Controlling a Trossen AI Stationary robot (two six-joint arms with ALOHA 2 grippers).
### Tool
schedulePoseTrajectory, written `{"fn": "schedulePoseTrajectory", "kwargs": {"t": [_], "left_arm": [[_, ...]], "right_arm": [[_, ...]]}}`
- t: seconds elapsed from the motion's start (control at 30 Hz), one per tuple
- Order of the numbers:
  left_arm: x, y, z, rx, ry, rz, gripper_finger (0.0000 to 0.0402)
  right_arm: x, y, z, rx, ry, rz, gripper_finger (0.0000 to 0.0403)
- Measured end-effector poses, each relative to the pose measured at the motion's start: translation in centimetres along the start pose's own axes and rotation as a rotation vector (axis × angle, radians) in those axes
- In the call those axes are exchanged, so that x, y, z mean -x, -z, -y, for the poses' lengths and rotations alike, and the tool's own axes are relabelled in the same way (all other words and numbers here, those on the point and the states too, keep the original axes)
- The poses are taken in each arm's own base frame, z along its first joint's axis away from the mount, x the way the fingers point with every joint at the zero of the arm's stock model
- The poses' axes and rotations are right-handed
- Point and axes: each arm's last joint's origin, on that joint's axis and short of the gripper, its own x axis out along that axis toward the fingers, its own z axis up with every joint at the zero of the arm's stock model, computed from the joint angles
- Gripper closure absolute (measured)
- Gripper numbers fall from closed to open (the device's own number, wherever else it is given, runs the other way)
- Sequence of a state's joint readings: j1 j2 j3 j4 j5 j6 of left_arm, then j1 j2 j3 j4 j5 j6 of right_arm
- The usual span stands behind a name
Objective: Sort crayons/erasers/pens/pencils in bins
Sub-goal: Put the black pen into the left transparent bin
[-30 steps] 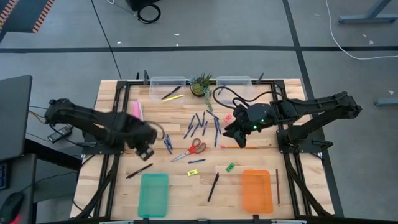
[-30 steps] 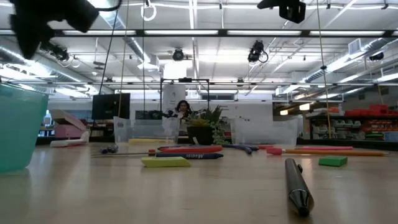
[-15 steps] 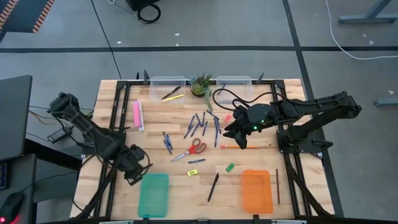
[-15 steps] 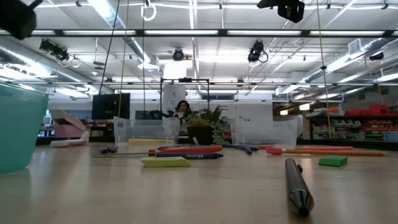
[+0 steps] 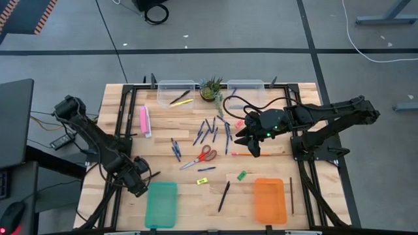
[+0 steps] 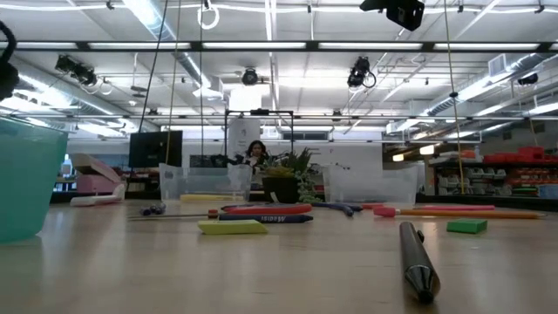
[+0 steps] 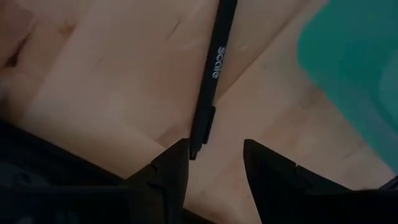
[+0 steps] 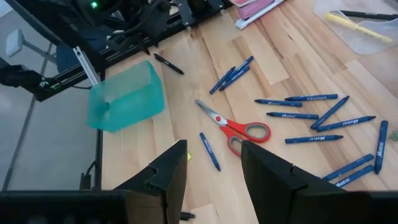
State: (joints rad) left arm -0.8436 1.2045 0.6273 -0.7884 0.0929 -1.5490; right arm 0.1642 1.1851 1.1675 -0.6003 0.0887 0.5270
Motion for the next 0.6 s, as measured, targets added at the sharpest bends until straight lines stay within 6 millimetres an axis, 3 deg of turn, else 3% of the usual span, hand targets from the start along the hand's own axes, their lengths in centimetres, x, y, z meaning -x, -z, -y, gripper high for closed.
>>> {"fn": "schedulePoseTrajectory", "kwargs": {"t": [0.27, 0.6], "left_arm": [[-0.9, 0.0, -0.8, 0.014, -0.025, 0.018, 0.0241], [-2.3, -0.2, -0.1, -0.017, -0.047, 0.049, 0.0241]], "right_arm": [[0.0, 0.0, 0.0, -0.002, 0.000, 0.000, 0.0245], [-0.1, -0.4, 0.8, -0.021, 0.026, 0.012, 0.0245]]}}
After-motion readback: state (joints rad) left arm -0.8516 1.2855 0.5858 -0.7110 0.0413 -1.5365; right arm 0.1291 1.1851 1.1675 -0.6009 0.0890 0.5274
